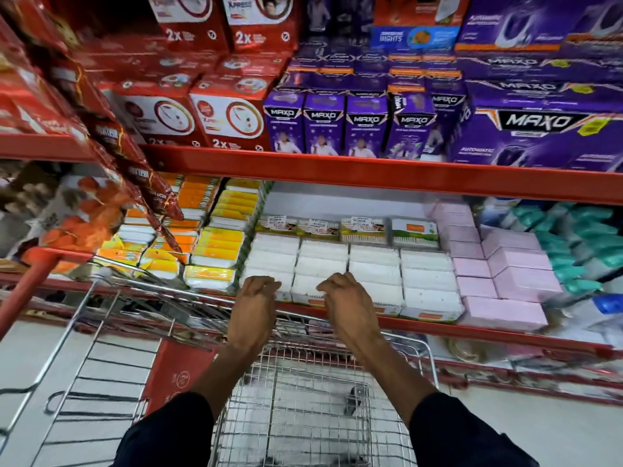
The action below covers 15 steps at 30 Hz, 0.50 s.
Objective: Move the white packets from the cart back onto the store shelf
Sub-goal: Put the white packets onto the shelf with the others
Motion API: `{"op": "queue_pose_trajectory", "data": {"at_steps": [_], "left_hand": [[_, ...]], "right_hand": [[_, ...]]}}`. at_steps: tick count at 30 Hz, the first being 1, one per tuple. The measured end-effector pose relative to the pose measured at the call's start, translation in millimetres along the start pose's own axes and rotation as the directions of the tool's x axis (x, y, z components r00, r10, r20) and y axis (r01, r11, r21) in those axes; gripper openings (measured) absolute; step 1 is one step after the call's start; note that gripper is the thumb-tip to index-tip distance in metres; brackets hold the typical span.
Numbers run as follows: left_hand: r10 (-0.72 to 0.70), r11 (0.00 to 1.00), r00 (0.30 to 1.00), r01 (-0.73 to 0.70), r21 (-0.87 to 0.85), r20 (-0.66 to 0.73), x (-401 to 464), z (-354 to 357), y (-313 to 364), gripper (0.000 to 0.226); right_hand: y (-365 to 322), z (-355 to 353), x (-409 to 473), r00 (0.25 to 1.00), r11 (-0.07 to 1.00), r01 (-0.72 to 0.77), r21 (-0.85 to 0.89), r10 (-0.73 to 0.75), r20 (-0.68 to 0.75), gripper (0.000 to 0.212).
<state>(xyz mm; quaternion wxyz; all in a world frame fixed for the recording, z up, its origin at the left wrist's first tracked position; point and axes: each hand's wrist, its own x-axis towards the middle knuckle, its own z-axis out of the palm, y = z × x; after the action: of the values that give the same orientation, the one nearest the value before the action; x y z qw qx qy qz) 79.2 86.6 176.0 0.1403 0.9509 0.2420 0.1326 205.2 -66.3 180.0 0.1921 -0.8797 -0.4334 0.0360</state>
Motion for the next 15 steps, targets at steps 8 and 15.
{"op": "queue_pose_trajectory", "data": {"at_steps": [8, 15], "left_hand": [[0.095, 0.995, 0.995, -0.095, 0.01, 0.004, -9.8, 6.2, -14.9, 0.036], [0.195, 0.978, 0.972, -0.203, 0.052, 0.129, -26.6, 18.3, -32.7, 0.059]], "right_hand": [[-6.0, 11.2, -19.0, 0.991, 0.993, 0.103, -0.064, -0.108, -0.075, 0.045], [-1.7, 37.2, -32.5, 0.988, 0.982, 0.14, -0.123, -0.13, 0.086, 0.059]]}}
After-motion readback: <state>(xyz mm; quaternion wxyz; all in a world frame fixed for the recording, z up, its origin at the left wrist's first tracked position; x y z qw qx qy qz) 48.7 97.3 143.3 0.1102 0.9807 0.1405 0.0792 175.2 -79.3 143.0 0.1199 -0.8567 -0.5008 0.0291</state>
